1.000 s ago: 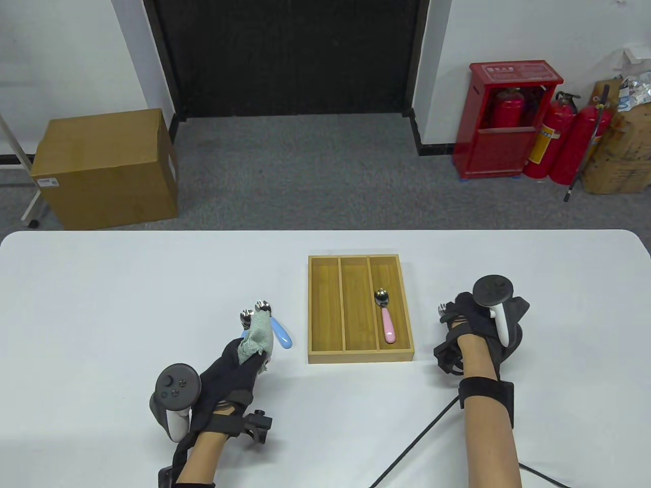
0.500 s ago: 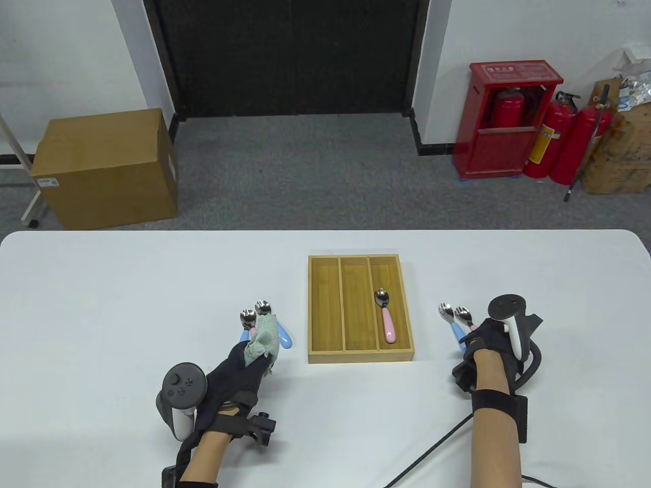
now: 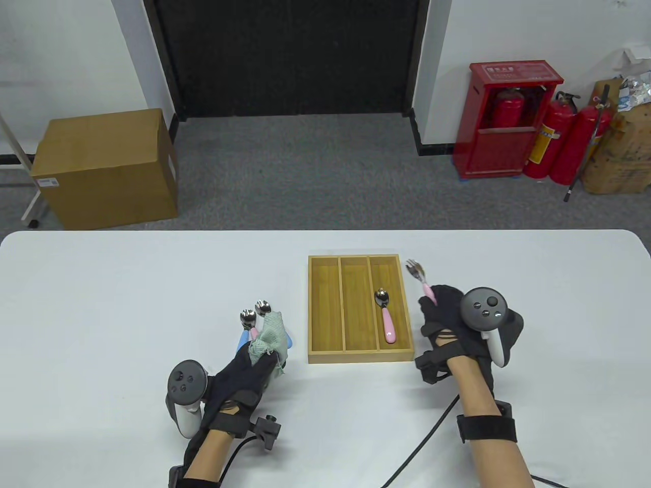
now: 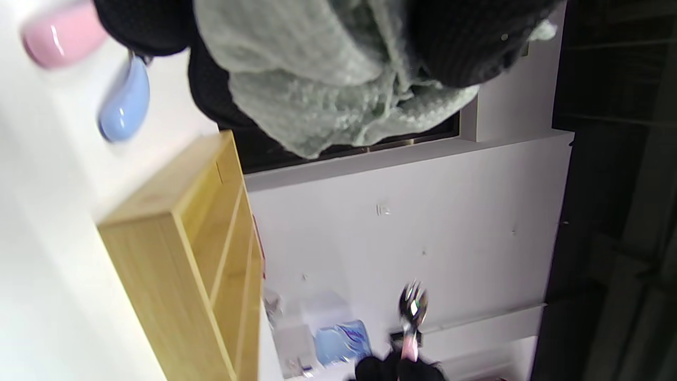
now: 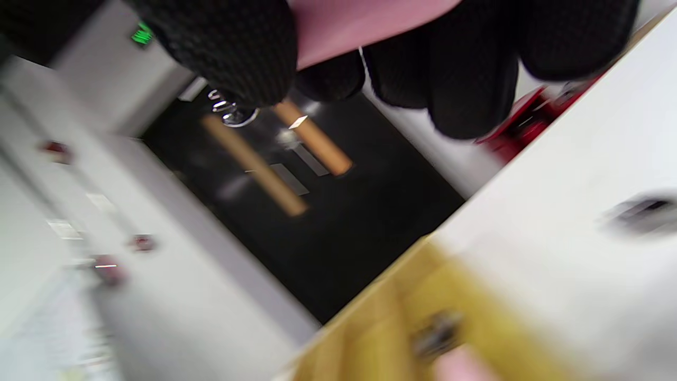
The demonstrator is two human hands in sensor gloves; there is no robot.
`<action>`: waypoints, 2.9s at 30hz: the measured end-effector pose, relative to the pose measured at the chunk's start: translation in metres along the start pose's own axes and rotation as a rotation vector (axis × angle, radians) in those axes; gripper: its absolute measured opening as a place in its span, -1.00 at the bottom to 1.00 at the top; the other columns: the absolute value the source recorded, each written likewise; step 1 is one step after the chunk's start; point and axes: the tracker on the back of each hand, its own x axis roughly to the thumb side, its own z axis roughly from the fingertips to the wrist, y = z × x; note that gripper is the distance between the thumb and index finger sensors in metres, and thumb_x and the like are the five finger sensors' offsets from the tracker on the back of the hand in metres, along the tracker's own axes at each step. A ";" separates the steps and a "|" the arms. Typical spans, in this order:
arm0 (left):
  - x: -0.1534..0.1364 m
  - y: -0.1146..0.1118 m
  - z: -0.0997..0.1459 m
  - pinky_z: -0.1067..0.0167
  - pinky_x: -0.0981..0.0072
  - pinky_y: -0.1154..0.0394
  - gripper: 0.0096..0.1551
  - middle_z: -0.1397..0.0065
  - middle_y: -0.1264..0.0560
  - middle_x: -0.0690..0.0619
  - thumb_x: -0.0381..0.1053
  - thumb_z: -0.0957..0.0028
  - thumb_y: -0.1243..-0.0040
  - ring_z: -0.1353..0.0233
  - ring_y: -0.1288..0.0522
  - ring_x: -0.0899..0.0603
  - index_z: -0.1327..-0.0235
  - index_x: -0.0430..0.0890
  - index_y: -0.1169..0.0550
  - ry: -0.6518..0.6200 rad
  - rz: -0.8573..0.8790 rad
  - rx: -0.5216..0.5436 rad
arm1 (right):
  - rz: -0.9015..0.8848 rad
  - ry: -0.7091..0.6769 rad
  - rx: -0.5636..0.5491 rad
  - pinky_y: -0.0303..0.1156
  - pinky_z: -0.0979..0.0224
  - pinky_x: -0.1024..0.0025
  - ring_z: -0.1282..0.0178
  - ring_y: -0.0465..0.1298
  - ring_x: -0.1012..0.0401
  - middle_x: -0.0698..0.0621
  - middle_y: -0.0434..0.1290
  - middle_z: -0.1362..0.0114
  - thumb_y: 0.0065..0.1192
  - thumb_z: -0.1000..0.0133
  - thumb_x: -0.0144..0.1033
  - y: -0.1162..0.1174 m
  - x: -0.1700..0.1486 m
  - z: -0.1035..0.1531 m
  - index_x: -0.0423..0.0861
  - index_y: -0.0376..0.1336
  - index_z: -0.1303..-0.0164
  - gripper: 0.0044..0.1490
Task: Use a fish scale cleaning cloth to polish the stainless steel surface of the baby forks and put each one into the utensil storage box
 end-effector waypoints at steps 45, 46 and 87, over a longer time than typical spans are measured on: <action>0.016 -0.015 -0.007 -0.33 -0.14 -0.46 -0.45 -0.22 -0.65 0.12 0.14 -0.03 -0.31 -0.26 -0.67 -0.06 -0.28 0.08 -0.47 -0.062 0.323 -0.047 | -0.247 -0.352 0.395 0.48 0.15 -0.11 0.29 0.62 -0.01 -0.35 0.54 -0.11 0.34 0.11 -0.35 0.127 0.077 0.100 -0.24 0.33 -0.21 -0.35; 0.017 -0.019 -0.008 -0.35 -0.18 -0.41 -0.42 -0.24 -0.60 0.10 0.09 -0.04 -0.34 -0.27 -0.63 -0.09 -0.32 0.07 -0.43 -0.064 0.380 -0.106 | -0.263 -0.357 0.383 0.48 0.17 -0.11 0.31 0.62 -0.01 -0.35 0.54 -0.10 0.34 0.12 -0.36 0.126 0.077 0.100 -0.25 0.34 -0.20 -0.35; 0.008 0.024 0.008 -0.27 -0.21 -0.44 -0.50 -0.09 -0.68 0.06 0.11 -0.01 -0.34 -0.13 -0.67 -0.15 -0.19 0.02 -0.54 0.000 -0.242 0.282 | 0.018 -0.001 0.032 0.44 0.05 -0.19 0.18 0.61 -0.08 -0.34 0.51 -0.14 0.34 0.07 -0.32 0.077 0.009 0.028 -0.25 0.31 -0.18 -0.38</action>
